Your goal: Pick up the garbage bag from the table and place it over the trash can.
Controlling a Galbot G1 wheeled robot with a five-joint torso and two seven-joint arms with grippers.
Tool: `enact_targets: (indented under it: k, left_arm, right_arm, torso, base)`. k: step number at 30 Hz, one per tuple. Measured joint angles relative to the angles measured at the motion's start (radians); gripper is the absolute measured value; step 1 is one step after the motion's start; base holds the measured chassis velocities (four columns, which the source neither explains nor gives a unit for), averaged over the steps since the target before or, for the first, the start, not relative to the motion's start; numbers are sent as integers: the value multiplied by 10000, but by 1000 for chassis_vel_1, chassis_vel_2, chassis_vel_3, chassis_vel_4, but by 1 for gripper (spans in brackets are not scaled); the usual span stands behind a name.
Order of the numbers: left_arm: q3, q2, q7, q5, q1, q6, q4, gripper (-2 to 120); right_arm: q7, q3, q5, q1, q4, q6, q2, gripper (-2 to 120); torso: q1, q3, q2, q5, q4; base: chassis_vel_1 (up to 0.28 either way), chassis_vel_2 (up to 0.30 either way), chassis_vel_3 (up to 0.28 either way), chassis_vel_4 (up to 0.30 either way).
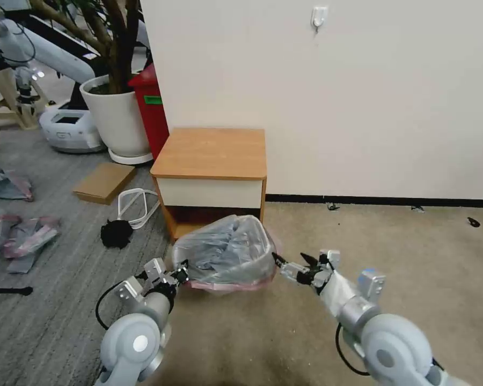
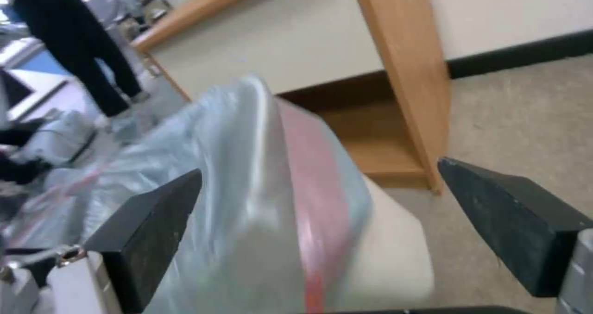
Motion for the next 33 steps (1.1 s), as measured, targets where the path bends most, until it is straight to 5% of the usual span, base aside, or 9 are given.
enact_targets:
  k: [7,13,33]
  left_arm:
    - [-283,425,697,314,344,44,-137,6]
    - [-483,599,935,290,557,37,-325,6]
    - [-618,559,977,243,779,12,-633,6]
  right_arm:
    - [-280,739,2658,492,8,-1867,-691,97]
    - [-1384,1094,2861,805,-661,-3294,-1062,96]
    - [-2399,934,2653,1088,-1478,-3294,-1077,80]
  torso:
    - [0,0,0,0,0]
    - [0,0,0,0,-1]
    - [1,0,0,0,-1]
  base:
    - [0,0,0,0]
    - [0,0,0,0]
    - [0,0,0,0]
